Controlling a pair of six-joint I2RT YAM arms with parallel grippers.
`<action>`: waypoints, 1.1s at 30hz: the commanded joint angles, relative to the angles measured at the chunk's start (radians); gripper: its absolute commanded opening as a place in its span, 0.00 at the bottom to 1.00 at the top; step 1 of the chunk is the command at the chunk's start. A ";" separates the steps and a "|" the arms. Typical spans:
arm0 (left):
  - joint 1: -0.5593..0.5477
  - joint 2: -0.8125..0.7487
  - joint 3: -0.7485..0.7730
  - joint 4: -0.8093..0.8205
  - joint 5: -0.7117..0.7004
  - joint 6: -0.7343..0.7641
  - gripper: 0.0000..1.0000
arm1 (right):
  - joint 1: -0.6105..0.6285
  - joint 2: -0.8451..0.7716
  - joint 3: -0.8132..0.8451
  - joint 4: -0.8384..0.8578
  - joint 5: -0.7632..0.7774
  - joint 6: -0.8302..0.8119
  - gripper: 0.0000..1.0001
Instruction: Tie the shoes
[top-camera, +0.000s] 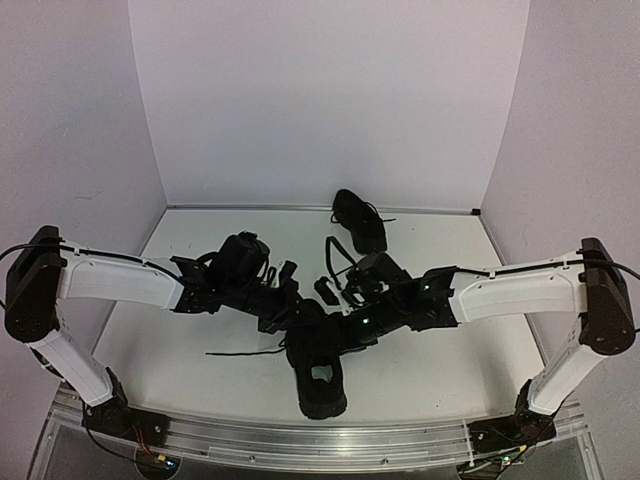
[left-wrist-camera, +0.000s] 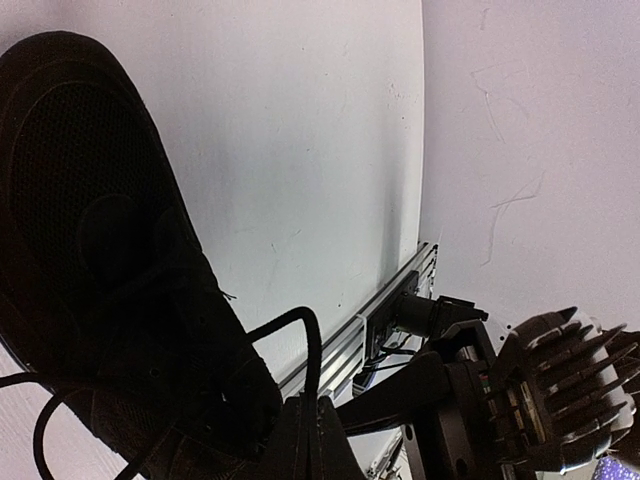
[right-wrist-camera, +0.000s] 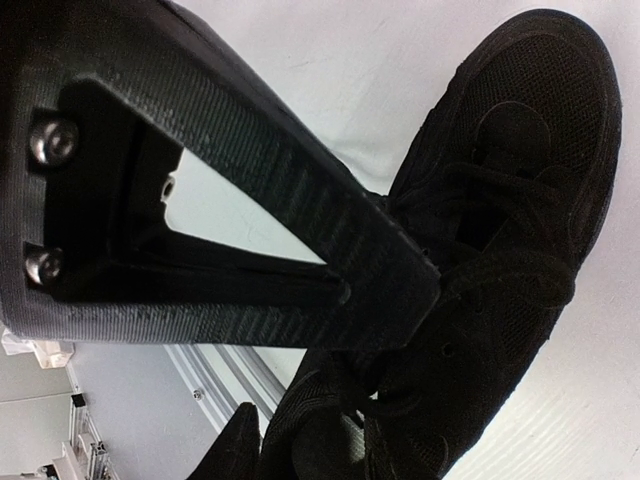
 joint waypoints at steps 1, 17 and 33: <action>0.003 -0.045 -0.016 0.067 0.006 -0.032 0.00 | 0.007 -0.001 0.013 0.000 0.077 0.012 0.33; 0.004 -0.028 -0.018 0.098 0.036 -0.048 0.00 | 0.007 -0.024 0.009 -0.023 0.134 0.007 0.05; 0.005 -0.055 0.011 -0.047 -0.034 0.031 0.16 | 0.006 -0.141 -0.026 -0.043 0.122 0.005 0.00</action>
